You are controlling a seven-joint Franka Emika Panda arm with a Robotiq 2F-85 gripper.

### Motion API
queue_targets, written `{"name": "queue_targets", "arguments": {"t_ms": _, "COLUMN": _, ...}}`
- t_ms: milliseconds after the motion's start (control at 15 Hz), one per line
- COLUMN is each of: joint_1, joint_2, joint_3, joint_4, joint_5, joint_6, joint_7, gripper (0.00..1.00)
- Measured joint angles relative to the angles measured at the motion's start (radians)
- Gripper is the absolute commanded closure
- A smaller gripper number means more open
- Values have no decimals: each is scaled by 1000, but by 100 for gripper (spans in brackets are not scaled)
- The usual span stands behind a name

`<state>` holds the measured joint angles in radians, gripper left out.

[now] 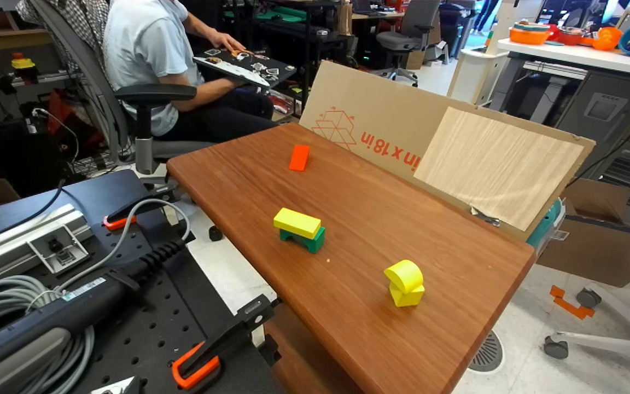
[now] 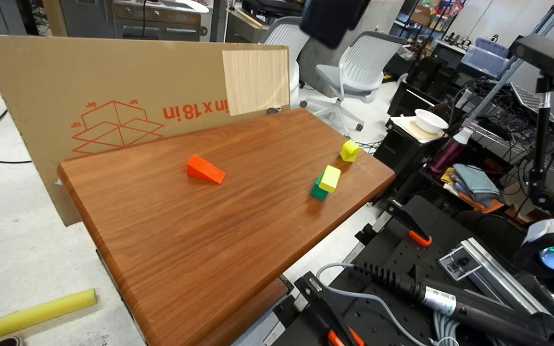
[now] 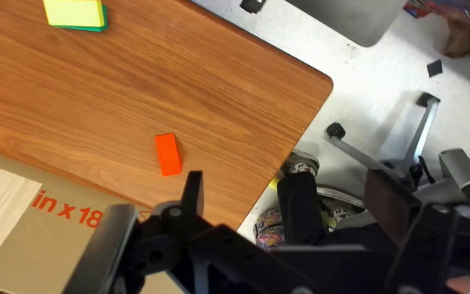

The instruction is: Put the yellow block on the table

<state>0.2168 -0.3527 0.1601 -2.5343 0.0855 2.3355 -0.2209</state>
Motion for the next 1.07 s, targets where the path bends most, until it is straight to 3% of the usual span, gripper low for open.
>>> {"name": "queue_targets", "arguments": {"t_ms": 467, "joint_1": -42, "joint_2": 192, "joint_3": -108, "joint_4": -9, "joint_5": -192, "joint_6": 111, "joint_7": -375, "gripper": 0}}
{"name": "queue_targets", "arguments": {"t_ms": 1067, "joint_1": -138, "joint_2": 463, "joint_3": -119, "joint_4": 43, "joint_5": -545, "joint_6": 287, "joint_7": -627, "gripper": 0}}
